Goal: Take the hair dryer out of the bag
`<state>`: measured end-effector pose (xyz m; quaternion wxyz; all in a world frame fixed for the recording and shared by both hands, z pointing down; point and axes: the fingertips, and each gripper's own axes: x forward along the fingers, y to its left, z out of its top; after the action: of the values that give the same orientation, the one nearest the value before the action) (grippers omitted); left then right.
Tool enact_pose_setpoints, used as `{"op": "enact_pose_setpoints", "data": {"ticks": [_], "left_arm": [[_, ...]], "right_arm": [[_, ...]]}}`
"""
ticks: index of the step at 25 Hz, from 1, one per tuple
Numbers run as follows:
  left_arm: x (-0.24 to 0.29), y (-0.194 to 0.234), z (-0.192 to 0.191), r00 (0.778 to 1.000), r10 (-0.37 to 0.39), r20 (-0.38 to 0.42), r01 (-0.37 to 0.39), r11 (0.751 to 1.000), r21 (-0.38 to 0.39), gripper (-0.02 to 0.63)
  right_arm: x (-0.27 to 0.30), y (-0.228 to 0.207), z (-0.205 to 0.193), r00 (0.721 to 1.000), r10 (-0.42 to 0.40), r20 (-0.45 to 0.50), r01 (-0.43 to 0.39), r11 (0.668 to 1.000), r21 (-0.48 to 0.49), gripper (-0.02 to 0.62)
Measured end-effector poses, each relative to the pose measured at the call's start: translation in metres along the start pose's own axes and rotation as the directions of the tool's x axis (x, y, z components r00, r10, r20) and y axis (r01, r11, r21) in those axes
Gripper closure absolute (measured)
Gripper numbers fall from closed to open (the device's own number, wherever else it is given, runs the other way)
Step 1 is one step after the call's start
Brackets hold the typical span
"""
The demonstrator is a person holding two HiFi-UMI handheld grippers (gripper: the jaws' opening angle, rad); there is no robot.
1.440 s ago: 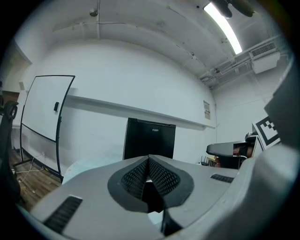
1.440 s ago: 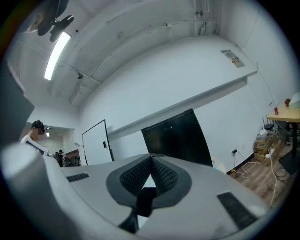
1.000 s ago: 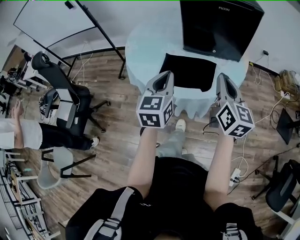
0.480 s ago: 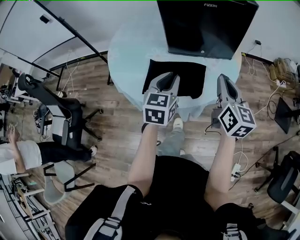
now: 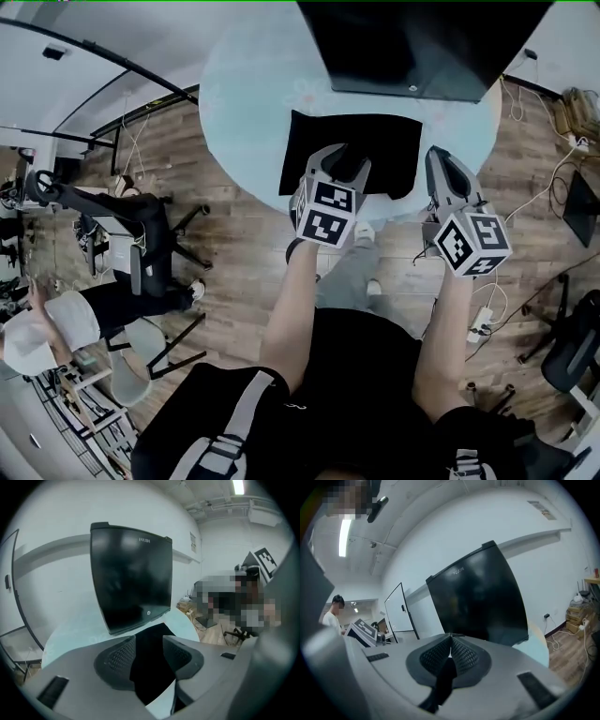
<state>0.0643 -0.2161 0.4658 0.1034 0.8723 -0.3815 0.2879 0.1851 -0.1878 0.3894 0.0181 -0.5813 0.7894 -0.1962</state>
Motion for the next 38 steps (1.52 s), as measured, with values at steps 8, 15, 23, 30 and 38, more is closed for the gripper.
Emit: {"op": "enact_pose_setpoints", "data": {"ticks": [8,15,23,30,38], "left_arm": [[0.053,0.004,-0.023,0.992,-0.052,-0.116,0.065,0.992,0.11,0.354],[0.086,0.013,-0.043,0.978,-0.042,-0.204,0.076,0.984,0.162,0.341],[0.111,0.019,-0.057,0.963,-0.004,-0.268,0.061,0.976,0.207,0.35],[0.118,0.01,-0.06,0.959,-0.044,-0.279,0.105,0.973,0.207,0.431],[0.117,0.005,-0.058,0.955,-0.049,-0.293,0.119,0.967,0.226,0.597]], "right_arm": [[0.02,-0.034,-0.026,0.997,-0.043,-0.062,0.047,0.997,0.056,0.589],[0.037,-0.057,-0.038,0.993,-0.078,-0.089,0.087,0.991,0.104,0.589],[0.052,-0.073,-0.051,0.988,-0.097,-0.122,0.114,0.983,0.142,0.589],[0.062,-0.075,-0.06,0.984,-0.102,-0.143,0.124,0.98,0.154,0.589],[0.064,-0.076,-0.056,0.983,-0.107,-0.146,0.129,0.98,0.152,0.589]]}}
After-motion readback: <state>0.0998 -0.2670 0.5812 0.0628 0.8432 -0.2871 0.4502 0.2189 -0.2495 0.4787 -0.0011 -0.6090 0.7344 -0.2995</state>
